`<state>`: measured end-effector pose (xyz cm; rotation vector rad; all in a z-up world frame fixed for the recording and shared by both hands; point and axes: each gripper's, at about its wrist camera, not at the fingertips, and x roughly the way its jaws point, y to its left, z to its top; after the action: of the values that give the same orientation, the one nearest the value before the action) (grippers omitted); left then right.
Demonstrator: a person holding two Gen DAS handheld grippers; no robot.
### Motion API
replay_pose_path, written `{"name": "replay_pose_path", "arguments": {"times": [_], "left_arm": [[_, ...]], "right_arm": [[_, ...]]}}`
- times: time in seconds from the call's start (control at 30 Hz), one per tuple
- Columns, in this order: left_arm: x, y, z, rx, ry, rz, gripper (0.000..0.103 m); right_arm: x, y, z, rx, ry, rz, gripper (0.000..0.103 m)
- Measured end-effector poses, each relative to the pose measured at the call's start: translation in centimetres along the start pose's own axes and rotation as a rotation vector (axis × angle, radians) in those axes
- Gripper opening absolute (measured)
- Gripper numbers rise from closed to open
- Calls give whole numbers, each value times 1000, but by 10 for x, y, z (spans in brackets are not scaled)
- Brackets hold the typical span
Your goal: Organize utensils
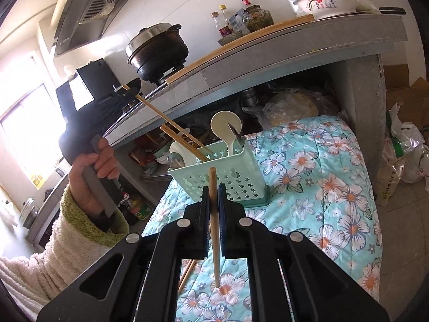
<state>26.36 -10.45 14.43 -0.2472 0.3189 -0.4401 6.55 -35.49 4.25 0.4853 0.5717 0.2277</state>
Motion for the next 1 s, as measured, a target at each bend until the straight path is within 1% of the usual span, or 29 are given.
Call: {"name": "replay_pose_path", "arguments": {"times": [0.2,0.33,0.43,0.53,0.57,0.6,0.67,0.7,0.8,1.0], "left_arm": [[33,5,-25,-11,46,24,5],[46,10,-41,-17,84,23,5],[50,14,-50,-30,117,-6,5],[45,14,-56,-24,133,-36,6],[42,14,-57,-19,136,-42,10],[39,13,-57,-13,136,-48,17],[32,12,-57,-6,133,-60,27],[28,12,-57,-2,128,-66,30],[16,9,-56,18,118,-72,36],[-13,9,-59,43,119,-86,38]], "right_arm": [[1,-4,-1,11,9,-10,6],[2,-7,-2,16,14,-13,6],[3,-8,-2,21,17,-13,6],[5,-9,-2,23,20,-11,6],[6,-9,-2,22,22,-10,6],[6,-8,-2,22,23,-9,6],[8,-8,-3,23,25,-6,6],[8,-7,-3,23,25,-5,6],[10,-6,-4,22,28,-1,6],[10,-2,-5,16,27,4,6]]}}
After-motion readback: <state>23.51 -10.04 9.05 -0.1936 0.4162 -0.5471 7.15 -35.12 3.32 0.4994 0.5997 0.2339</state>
